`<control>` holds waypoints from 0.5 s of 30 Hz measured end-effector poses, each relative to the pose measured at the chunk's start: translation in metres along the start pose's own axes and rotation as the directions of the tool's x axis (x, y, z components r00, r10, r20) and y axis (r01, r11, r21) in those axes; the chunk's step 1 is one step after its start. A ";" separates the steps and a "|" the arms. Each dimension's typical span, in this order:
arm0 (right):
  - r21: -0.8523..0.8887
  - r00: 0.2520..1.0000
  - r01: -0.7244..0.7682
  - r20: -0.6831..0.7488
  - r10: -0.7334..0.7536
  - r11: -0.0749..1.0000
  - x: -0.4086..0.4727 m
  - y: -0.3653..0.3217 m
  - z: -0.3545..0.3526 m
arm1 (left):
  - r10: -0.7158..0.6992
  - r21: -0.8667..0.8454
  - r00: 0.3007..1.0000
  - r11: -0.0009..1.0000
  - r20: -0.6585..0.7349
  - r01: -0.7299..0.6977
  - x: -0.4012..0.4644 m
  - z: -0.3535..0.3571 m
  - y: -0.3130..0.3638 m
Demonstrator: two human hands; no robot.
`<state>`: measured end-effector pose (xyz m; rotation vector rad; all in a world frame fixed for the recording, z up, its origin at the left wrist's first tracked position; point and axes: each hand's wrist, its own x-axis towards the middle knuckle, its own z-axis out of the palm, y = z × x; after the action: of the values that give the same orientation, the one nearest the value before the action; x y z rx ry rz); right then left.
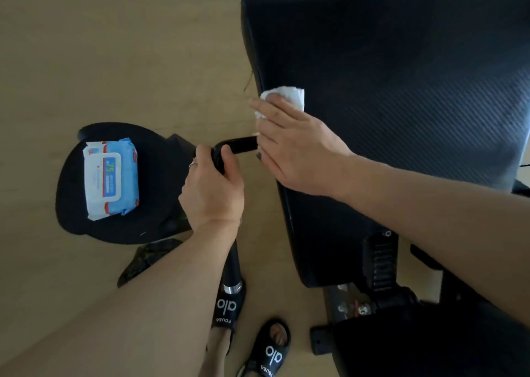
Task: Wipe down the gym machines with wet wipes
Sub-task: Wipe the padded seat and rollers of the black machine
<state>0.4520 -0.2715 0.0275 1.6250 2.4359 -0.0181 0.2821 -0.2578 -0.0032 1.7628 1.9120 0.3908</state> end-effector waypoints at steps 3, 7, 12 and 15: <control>-0.005 0.995 0.093 0.043 -0.093 0.996 -0.034 -0.020 0.011 | 0.043 0.019 0.999 0.999 -0.027 -0.042 -0.002 0.001 -0.001; 0.078 0.974 0.183 0.119 -0.192 0.980 -0.066 -0.047 0.026 | 0.069 0.017 0.997 0.998 -0.033 -0.068 -0.003 0.000 -0.002; 0.174 0.910 0.328 0.205 -0.360 0.929 -0.105 -0.063 0.041 | 0.062 0.018 0.998 0.998 -0.028 -0.061 -0.001 0.001 -0.004; 0.201 0.872 0.395 0.224 -0.435 0.896 -0.119 -0.066 0.048 | 0.071 0.009 0.997 0.997 -0.030 -0.071 0.000 0.002 -0.005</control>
<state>0.4437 -0.4121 -0.0046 1.0268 2.5623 -0.4652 0.2788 -0.2591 -0.0075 1.8435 1.8780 0.4388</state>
